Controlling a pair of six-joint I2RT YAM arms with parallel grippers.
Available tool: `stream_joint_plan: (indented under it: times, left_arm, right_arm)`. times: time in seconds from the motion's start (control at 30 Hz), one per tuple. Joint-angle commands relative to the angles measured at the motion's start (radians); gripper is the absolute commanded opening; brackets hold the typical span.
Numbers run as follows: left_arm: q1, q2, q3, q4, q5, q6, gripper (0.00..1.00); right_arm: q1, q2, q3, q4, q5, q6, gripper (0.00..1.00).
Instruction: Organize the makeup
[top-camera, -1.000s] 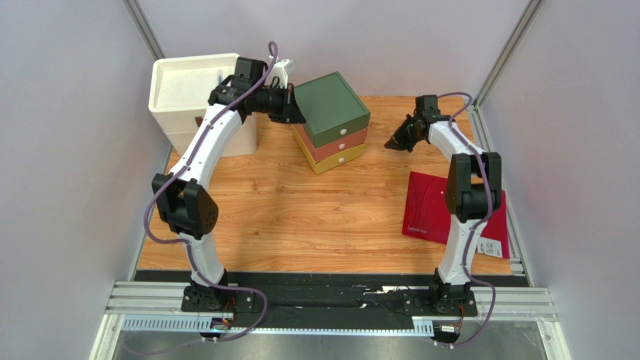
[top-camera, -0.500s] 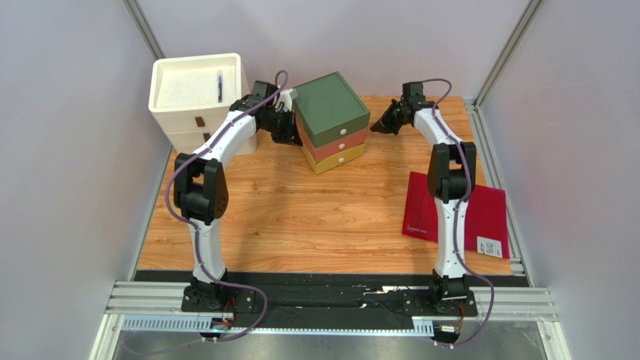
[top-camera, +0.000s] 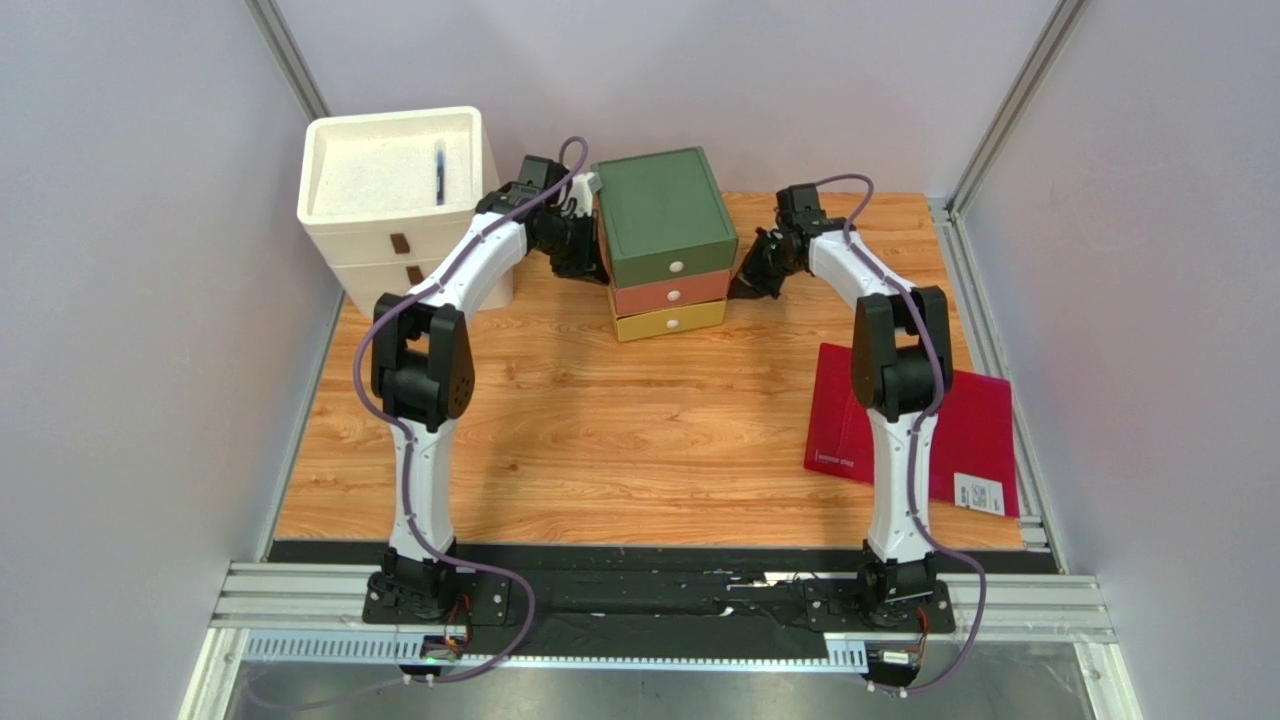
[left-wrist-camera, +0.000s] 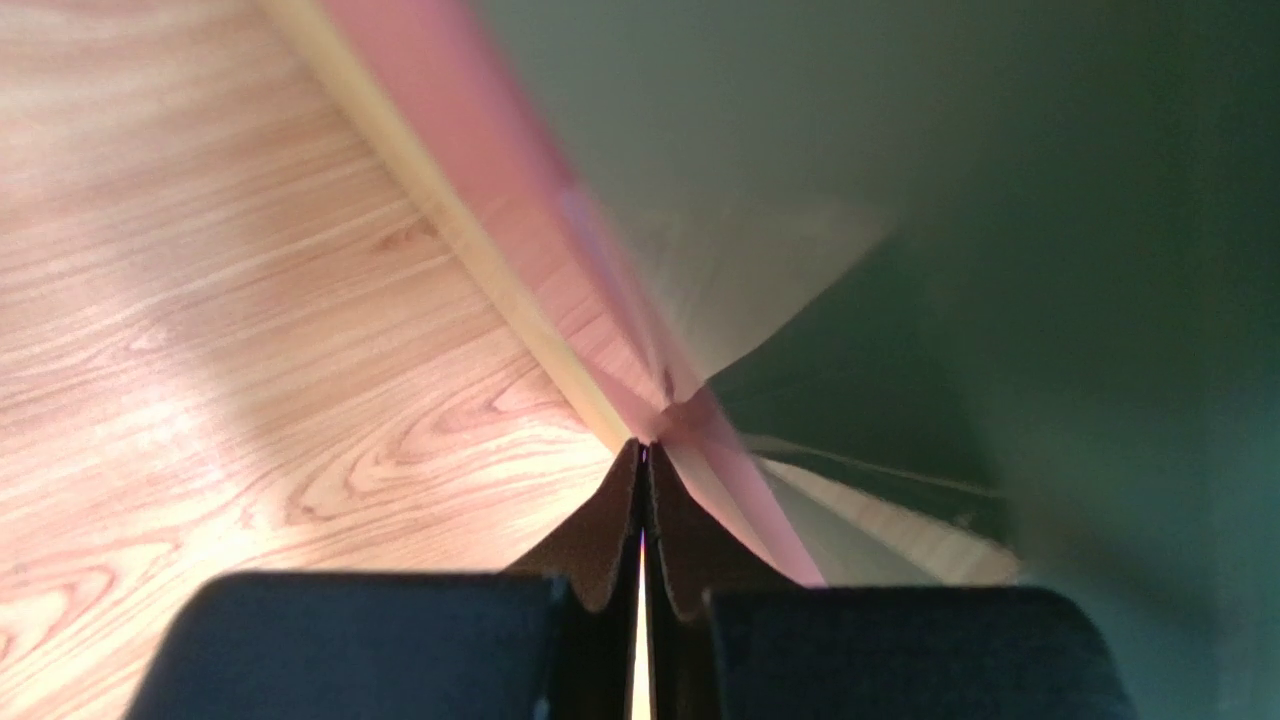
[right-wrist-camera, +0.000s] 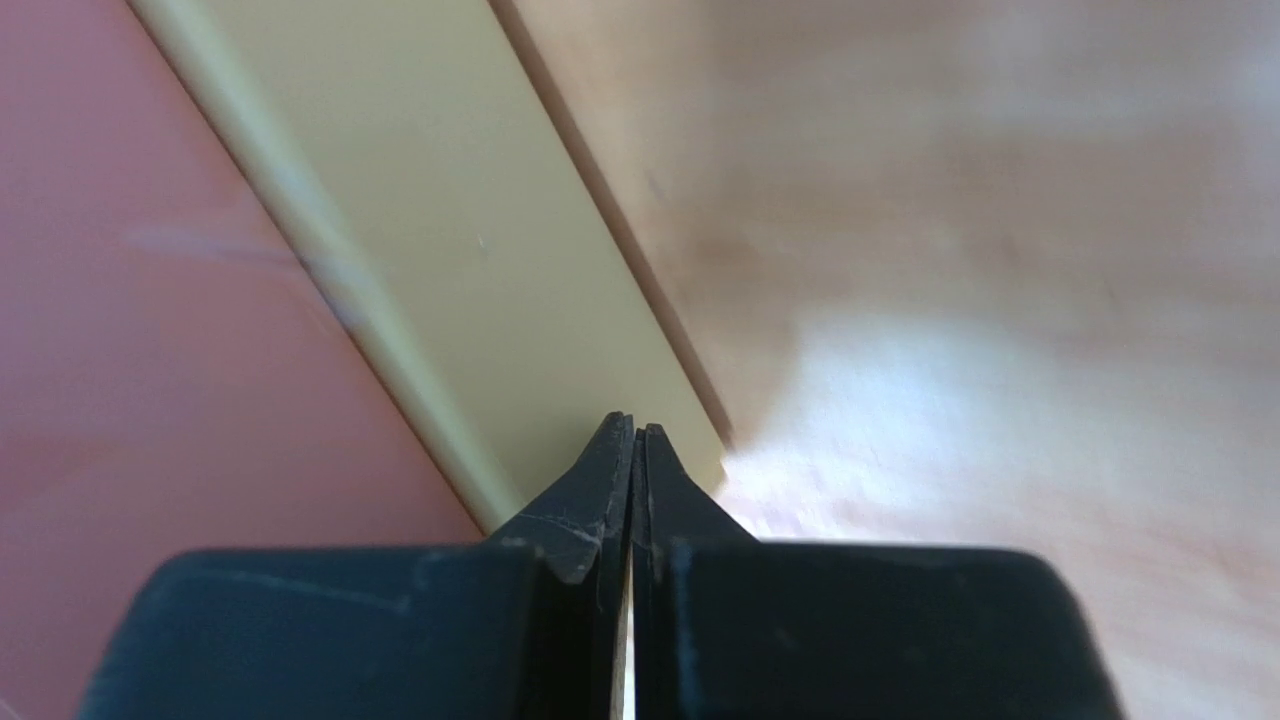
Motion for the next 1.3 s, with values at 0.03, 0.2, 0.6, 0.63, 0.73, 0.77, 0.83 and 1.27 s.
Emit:
stream_joint_plan:
  times: [0.03,0.2,0.6,0.63,0.73,0.77,0.83,1.27]
  left_arm:
    - [-0.105,0.029,-0.001,0.030,0.099,0.006,0.00]
    - [-0.105,0.032,-0.001,0.030,0.119,0.008,0.00]
    - [-0.049,-0.127,-0.076,0.026,-0.142,-0.075,0.22]
    - [-0.042,-0.161,-0.085,0.031,-0.156,-0.083,0.29]
    - [-0.028,-0.213,-0.100,0.022,-0.205,-0.069,0.53]
    - [-0.026,-0.218,-0.090,0.010,-0.219,-0.066,0.59]
    - [-0.026,-0.236,-0.086,-0.032,-0.257,-0.049,0.62]
    - [-0.026,-0.527,-0.422,0.111,-0.170,0.041,0.99]
  right_arm:
    - [0.069,-0.156,-0.096,-0.084,-0.165,-0.020,0.00]
    - [0.076,-0.172,-0.116,-0.092,-0.173,-0.025,0.00]
    - [-0.031,-0.239,-0.122,-0.182,0.161,-0.074,0.01]
    - [-0.054,-0.250,-0.121,-0.182,0.175,-0.089,0.02]
    - [-0.088,-0.296,-0.118,-0.184,0.169,-0.156,0.07]
    - [-0.089,-0.308,-0.118,-0.185,0.176,-0.175,0.09]
    - [-0.094,-0.350,-0.119,-0.194,0.177,-0.215,0.16]
    - [-0.103,-0.661,-0.366,-0.202,0.215,-0.446,1.00]
